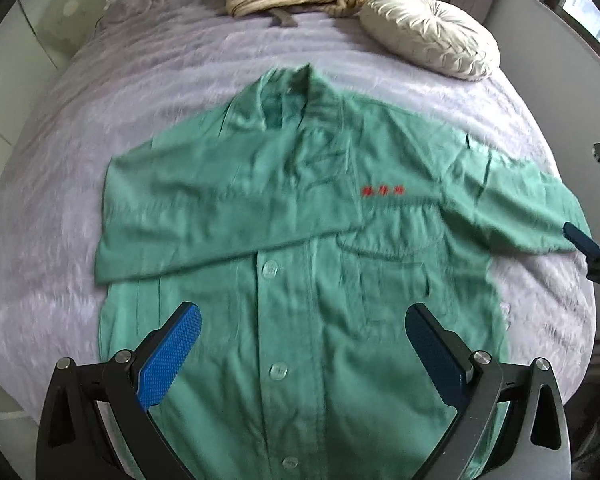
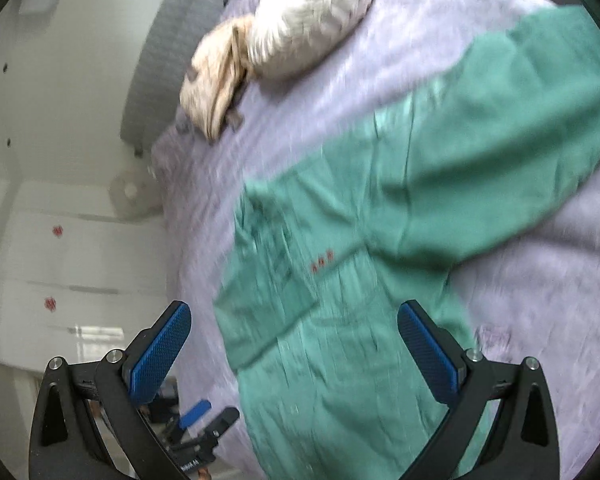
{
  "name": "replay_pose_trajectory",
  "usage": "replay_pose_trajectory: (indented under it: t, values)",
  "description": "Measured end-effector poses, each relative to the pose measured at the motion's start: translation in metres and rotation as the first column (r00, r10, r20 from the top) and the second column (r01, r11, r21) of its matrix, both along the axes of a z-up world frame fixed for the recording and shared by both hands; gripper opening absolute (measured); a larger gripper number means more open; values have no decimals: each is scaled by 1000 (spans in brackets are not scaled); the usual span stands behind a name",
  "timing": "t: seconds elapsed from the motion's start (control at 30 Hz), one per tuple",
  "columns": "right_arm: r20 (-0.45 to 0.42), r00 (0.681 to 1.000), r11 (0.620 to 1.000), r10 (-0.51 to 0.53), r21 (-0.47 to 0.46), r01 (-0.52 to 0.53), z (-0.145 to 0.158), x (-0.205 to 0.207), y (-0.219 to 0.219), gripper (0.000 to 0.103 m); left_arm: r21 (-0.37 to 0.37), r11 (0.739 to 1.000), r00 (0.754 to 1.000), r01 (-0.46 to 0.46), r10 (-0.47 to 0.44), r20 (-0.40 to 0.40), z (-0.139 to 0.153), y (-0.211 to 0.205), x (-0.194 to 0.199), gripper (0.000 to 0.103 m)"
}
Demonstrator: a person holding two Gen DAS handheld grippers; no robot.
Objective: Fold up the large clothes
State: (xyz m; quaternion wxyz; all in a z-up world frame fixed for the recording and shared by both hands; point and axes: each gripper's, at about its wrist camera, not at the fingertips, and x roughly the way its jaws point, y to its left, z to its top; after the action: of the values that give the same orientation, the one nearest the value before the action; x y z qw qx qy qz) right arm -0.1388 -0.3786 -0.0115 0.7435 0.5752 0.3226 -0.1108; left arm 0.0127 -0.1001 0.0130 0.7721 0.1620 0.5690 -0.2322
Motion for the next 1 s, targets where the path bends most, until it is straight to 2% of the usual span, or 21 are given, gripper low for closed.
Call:
replay_pose_trajectory:
  t: [0.17, 0.3, 0.53, 0.8, 0.93, 1.0]
  values:
    - [33, 998, 999, -49, -14, 50, 6, 0, -41, 103, -25, 1000, 1000, -10, 10, 3, 8, -27, 14, 102]
    - [33, 995, 995, -99, -14, 100, -2, -15, -71, 103, 11, 1000, 1000, 13, -13, 2, -2, -51, 16, 102]
    - [-34, 979, 975, -199, 99, 201, -47, -62, -107, 103, 77, 996, 998, 44, -40, -52, -35, -81, 11, 102]
    - [-90, 931, 911, -354, 194, 365, -96, -134, -132, 103, 125, 987, 993, 98, -89, -81, -58, -109, -2, 102]
    - [-105, 910, 885, -401, 211, 415, -118, -155, -146, 103, 145, 983, 990, 116, -104, -90, -67, -117, -7, 102]
    - [-86, 897, 870, -434, 217, 442, -126, -162, -154, 103, 150, 982, 990, 118, -105, -94, -70, -119, -9, 102]
